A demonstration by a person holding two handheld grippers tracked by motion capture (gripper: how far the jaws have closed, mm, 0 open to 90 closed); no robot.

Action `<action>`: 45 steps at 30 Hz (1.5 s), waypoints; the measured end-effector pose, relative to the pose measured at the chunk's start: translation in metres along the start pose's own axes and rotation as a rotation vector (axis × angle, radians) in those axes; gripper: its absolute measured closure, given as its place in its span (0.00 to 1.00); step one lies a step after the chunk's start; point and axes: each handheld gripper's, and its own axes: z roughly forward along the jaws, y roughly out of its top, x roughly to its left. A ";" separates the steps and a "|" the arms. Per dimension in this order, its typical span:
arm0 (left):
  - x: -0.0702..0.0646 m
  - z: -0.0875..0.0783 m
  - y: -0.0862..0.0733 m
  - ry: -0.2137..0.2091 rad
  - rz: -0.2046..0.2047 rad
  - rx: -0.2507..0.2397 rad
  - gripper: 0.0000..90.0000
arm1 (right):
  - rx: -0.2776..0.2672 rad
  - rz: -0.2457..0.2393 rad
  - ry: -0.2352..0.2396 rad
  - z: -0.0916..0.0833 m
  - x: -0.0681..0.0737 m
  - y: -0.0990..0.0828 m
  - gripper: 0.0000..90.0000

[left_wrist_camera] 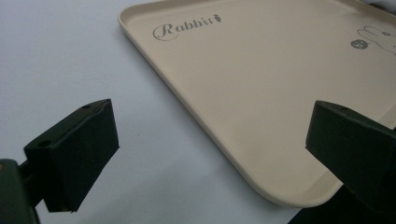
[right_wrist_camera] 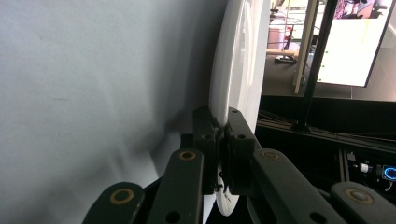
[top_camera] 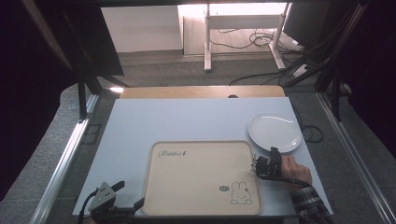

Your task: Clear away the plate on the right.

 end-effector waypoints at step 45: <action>0.000 0.001 0.000 0.008 -0.003 0.005 0.03 | -0.121 -0.005 -0.116 -0.064 -0.022 0.010 0.95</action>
